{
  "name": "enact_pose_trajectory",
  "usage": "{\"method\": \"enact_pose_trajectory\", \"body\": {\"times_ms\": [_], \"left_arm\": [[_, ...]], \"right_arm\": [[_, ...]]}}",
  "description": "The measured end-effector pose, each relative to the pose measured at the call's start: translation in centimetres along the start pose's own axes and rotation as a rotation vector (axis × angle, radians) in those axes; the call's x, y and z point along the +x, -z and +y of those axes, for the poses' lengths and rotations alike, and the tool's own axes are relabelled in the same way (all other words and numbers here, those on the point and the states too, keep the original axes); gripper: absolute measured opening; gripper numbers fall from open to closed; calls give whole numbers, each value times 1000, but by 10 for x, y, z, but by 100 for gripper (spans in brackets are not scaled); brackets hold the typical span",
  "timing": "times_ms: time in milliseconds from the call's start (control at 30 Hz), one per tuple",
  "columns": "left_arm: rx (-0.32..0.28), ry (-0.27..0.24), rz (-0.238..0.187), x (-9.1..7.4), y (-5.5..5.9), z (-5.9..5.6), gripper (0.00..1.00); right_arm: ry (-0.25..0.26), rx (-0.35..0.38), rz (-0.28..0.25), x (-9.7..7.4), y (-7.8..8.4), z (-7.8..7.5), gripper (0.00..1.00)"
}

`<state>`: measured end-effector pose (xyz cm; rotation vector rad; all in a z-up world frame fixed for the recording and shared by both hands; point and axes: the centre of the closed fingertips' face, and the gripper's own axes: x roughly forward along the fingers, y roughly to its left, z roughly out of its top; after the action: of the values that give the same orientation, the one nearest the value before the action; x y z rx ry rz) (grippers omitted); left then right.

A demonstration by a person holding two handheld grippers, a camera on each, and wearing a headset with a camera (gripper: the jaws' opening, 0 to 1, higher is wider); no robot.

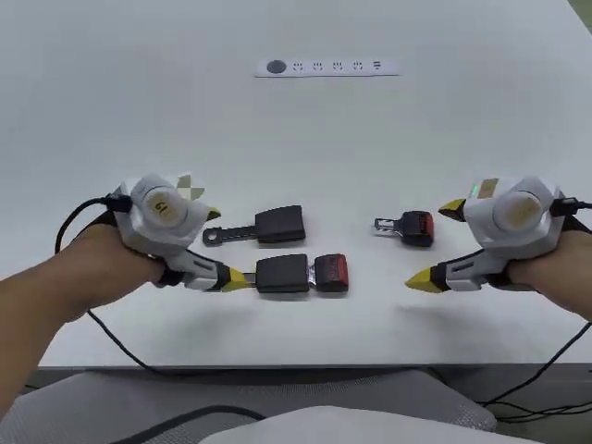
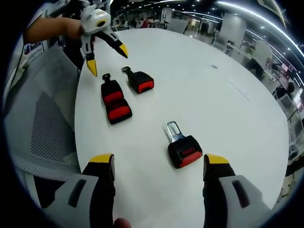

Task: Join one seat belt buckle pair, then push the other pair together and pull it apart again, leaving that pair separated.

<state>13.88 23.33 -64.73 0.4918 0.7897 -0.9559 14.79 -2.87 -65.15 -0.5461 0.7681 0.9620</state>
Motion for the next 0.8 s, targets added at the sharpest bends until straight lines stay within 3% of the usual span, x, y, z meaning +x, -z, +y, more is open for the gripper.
{"method": "enact_pose_trajectory", "body": {"times_ms": [133,367,533,667,800], "left_arm": [[-48,-31,-5,-14,17,1,77],[-137,-66,-45,-37,30,1,84],[-165,-79,-53,-45,37,-3,90],[-221,-92,-91,-52,34,-3,99],[-239,-111,-112,-53,36,2,100]], "right_arm": [[6,16,-11,-5,2,7,82],[30,69,-41,-13,8,10,89],[36,140,-76,-20,12,12,99],[48,165,-84,-26,14,15,100],[59,194,-100,-27,14,17,100]]}}
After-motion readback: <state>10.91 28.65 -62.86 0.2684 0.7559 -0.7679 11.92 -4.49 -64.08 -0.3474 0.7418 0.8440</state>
